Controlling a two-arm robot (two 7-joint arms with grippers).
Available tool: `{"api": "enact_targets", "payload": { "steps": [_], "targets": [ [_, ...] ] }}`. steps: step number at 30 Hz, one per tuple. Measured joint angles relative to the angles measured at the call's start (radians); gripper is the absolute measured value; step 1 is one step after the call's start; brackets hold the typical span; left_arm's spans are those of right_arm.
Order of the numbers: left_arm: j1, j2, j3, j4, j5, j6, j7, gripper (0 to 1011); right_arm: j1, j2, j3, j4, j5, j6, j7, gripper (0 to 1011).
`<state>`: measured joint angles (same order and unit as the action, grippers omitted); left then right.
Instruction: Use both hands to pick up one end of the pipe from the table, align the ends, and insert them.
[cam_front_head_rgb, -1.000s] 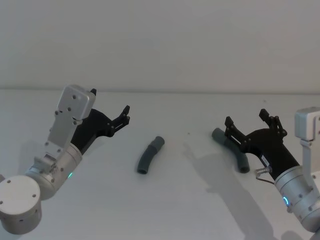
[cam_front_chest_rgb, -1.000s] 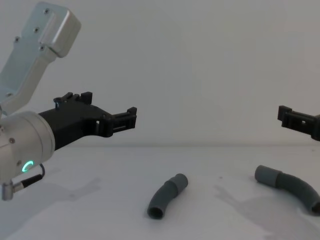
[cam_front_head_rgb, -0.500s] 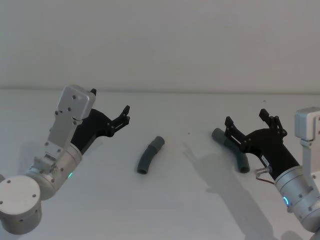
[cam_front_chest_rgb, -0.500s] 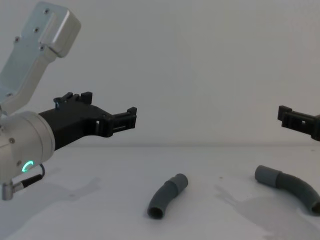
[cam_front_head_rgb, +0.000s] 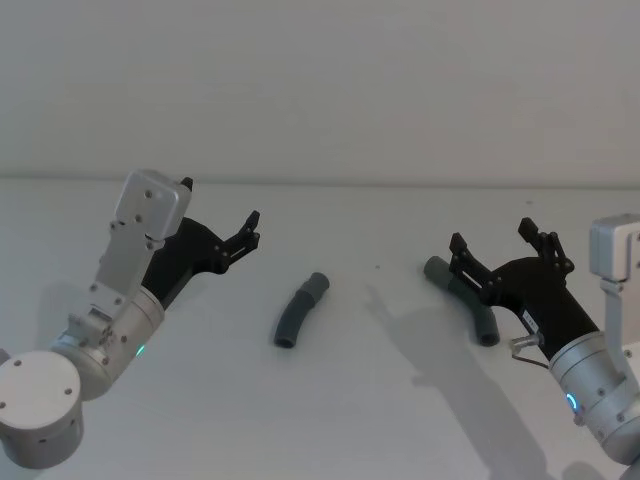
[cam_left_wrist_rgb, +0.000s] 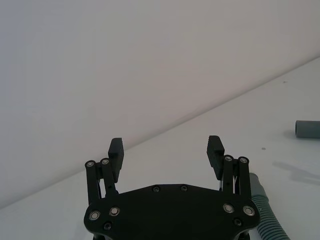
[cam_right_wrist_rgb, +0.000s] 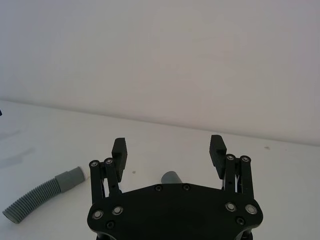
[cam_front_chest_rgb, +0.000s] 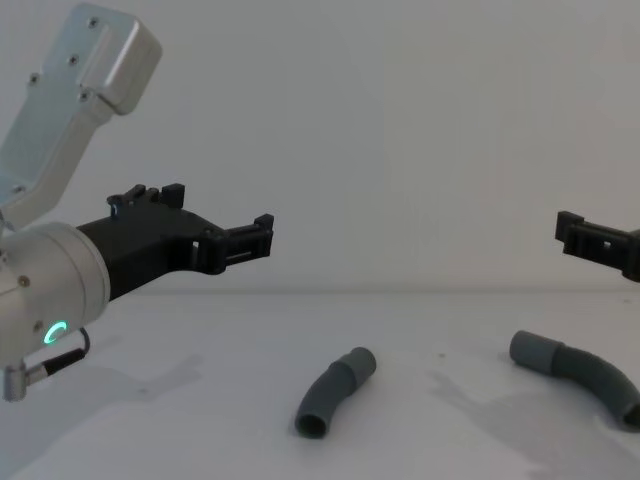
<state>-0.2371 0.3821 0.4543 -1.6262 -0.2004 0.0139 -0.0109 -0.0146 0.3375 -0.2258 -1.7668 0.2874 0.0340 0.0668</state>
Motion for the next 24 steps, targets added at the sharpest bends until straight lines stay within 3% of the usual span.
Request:
{"api": "enact_targets", "payload": {
  "steps": [24],
  "targets": [
    [0.0, 0.0, 0.0, 0.0, 0.0, 0.001, -0.002, 1001, 0.0, 0.0, 0.0, 0.0, 0.0, 0.0, 0.0, 1000]
  ]
}}
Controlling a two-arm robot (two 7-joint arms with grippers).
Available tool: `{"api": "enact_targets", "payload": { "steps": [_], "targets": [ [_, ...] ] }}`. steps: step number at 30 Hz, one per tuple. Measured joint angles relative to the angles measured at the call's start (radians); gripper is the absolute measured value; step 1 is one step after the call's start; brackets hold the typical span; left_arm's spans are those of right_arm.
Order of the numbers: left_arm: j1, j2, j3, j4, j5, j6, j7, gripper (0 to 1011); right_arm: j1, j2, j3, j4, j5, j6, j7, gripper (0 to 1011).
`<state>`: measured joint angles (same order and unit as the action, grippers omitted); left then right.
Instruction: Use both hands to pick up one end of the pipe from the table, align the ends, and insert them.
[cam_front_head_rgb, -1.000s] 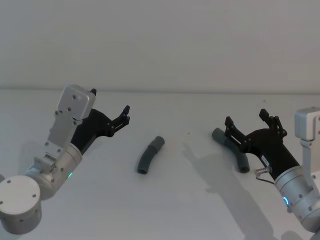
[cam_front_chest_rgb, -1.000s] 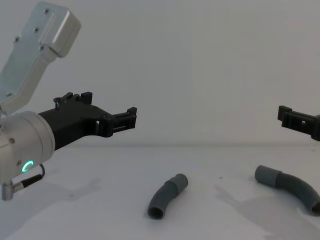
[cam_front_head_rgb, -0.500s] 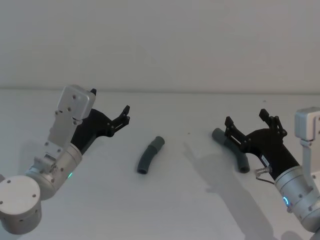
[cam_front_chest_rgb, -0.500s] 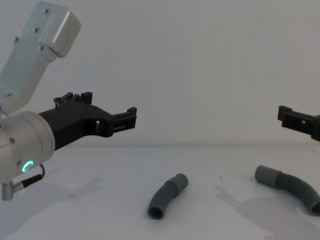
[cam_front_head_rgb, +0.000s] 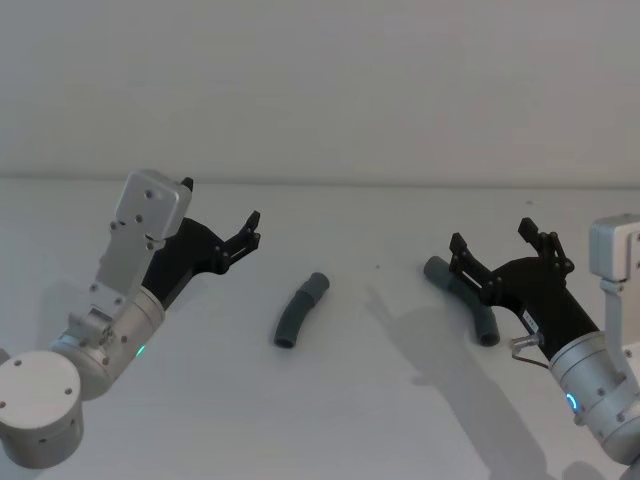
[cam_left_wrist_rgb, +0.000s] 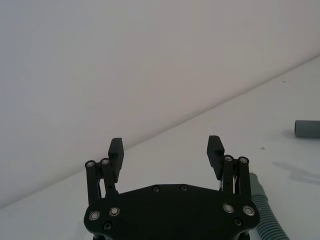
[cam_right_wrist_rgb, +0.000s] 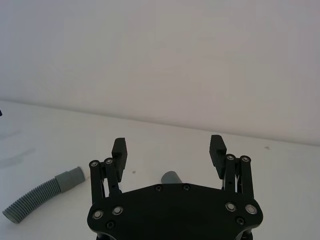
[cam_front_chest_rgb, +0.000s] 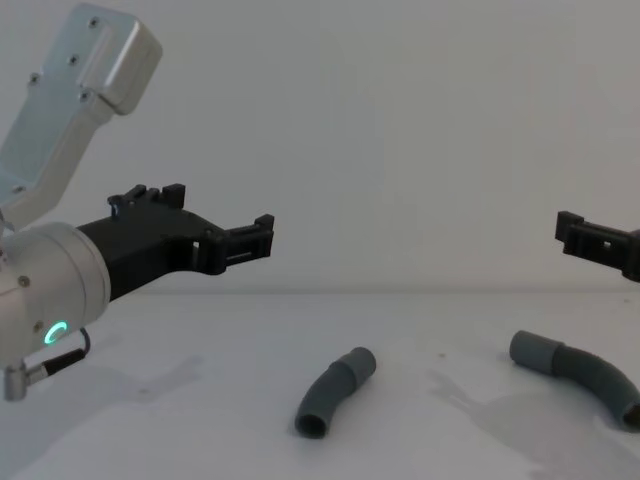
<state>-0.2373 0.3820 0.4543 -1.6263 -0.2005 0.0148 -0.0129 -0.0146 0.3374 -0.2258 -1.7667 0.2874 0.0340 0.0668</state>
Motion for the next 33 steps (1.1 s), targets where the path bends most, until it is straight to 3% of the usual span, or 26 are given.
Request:
{"api": "enact_targets", "payload": {
  "steps": [8, 15, 33],
  "targets": [
    [-0.006, 0.005, -0.001, -0.005, -0.025, 0.037, -0.039, 1001, 0.0, 0.0, 0.0, 0.0, 0.0, 0.0, 0.0, 1000],
    [-0.018, 0.012, -0.006, -0.01, -0.071, 0.105, -0.098, 1001, 0.0, 0.0, 0.0, 0.0, 0.0, 0.0, 0.0, 1000],
    [-0.097, 0.013, -0.01, 0.003, -0.216, 0.368, -0.259, 1001, 0.0, 0.0, 0.0, 0.0, 0.0, 0.0, 0.0, 1000]
  ]
}}
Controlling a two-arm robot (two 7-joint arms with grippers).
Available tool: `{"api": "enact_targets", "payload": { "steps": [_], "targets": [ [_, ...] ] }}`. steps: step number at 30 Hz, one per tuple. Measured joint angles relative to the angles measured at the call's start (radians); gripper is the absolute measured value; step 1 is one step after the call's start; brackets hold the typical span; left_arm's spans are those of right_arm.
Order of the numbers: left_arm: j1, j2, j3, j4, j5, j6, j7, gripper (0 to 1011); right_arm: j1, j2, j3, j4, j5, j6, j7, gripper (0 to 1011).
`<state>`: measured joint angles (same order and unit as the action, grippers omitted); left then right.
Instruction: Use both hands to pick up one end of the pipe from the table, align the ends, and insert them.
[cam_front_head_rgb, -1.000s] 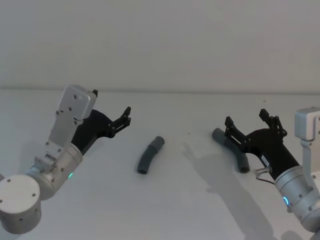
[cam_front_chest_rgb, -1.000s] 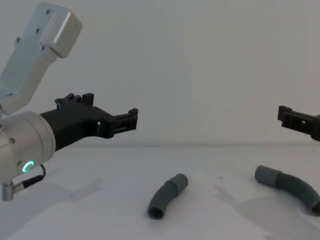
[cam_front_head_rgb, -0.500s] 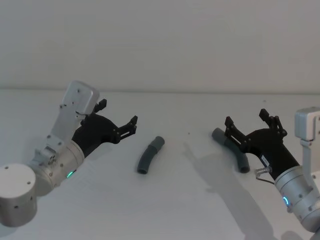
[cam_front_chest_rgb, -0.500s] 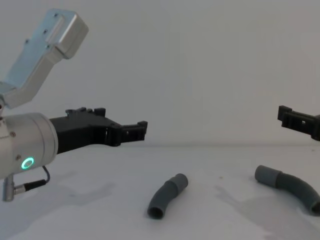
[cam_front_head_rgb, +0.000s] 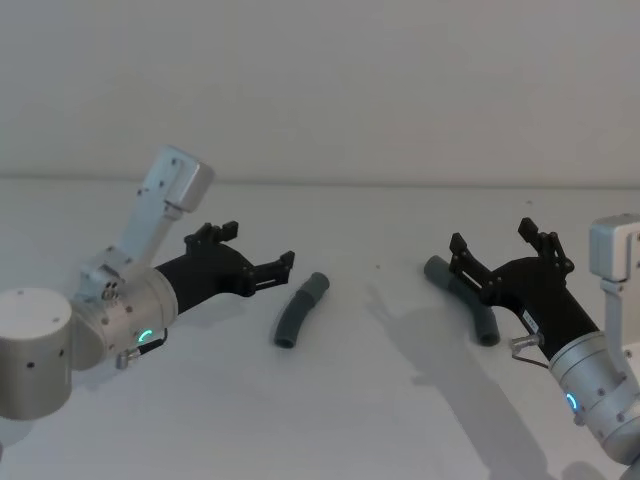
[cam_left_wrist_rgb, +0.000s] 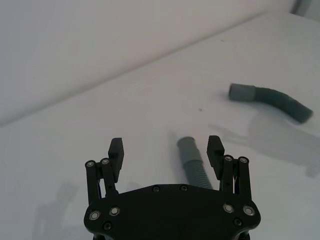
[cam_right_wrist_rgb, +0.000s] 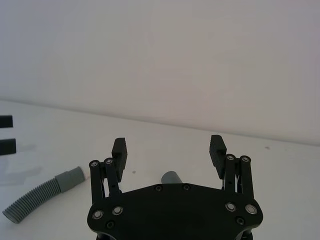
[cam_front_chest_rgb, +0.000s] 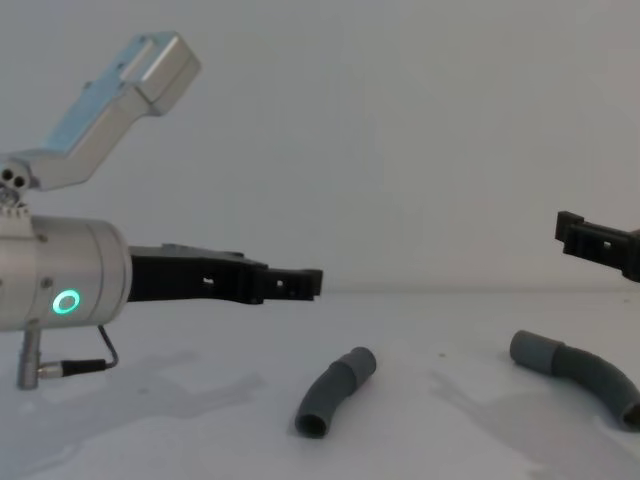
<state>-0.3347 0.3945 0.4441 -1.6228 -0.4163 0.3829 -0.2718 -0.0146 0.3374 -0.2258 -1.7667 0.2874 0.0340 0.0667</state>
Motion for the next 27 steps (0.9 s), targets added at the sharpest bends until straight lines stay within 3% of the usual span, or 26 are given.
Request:
{"api": "enact_targets", "payload": {
  "steps": [15, 27],
  "targets": [
    [-0.128, -0.016, 0.061, 0.083, -0.075, 0.206, -0.12, 1001, 0.0, 0.0, 0.0, 0.0, 0.0, 0.0, 0.0, 1000],
    [-0.187, -0.019, 0.106, 0.116, -0.082, 0.284, -0.144, 1001, 0.0, 0.0, 0.0, 0.0, 0.0, 0.0, 0.0, 1000]
  ]
}}
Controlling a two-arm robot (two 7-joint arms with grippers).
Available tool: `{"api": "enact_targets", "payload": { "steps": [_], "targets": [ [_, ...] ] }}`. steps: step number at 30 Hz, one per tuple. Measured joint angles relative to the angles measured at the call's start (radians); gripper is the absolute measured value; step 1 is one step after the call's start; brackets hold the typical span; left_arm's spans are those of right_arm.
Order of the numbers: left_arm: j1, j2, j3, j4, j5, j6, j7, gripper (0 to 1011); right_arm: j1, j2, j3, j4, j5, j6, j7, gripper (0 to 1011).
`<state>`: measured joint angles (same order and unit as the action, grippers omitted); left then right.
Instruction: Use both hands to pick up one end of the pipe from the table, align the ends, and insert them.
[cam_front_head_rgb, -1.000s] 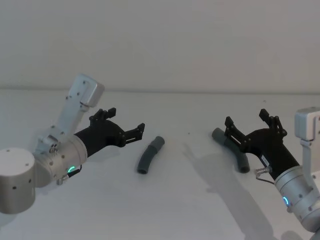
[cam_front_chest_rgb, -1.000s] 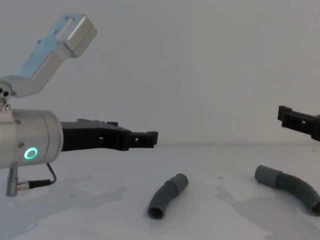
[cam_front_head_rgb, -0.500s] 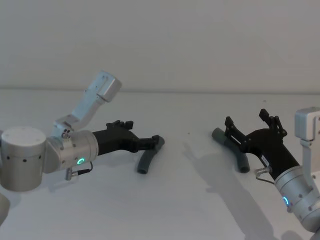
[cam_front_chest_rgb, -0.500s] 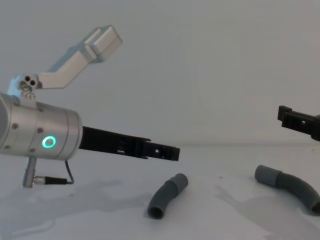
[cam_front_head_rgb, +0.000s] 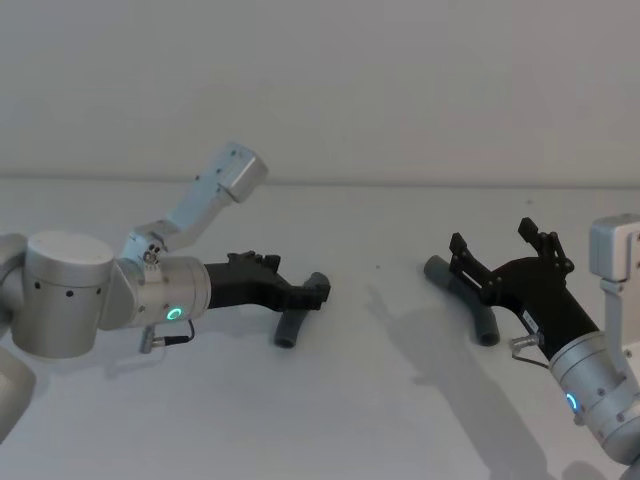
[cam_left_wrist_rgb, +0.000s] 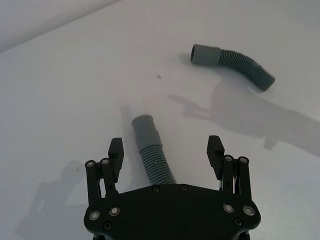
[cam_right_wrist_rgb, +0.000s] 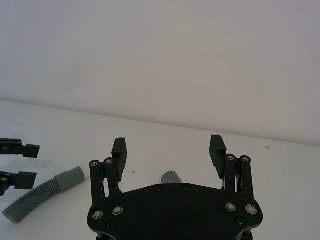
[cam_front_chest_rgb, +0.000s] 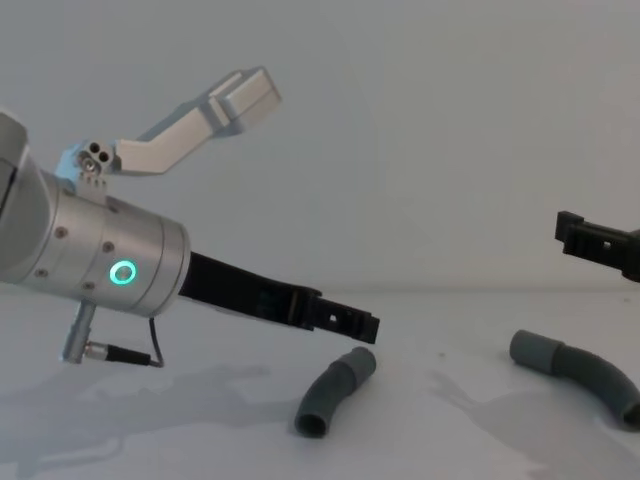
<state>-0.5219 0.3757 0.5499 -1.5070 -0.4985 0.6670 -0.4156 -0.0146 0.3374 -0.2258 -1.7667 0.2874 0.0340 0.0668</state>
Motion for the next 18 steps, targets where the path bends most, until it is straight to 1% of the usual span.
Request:
{"api": "enact_targets", "payload": {
  "steps": [8, 18],
  "targets": [
    [-0.033, 0.006, 0.039, 0.013, 0.025, 0.019, -0.003, 1001, 0.0, 0.0, 0.0, 0.0, 0.0, 0.0, 0.0, 1000],
    [-0.064, 0.004, 0.086, 0.035, 0.068, 0.012, -0.01, 1001, 0.0, 0.0, 0.0, 0.0, 0.0, 0.0, 0.0, 1000]
  ]
}}
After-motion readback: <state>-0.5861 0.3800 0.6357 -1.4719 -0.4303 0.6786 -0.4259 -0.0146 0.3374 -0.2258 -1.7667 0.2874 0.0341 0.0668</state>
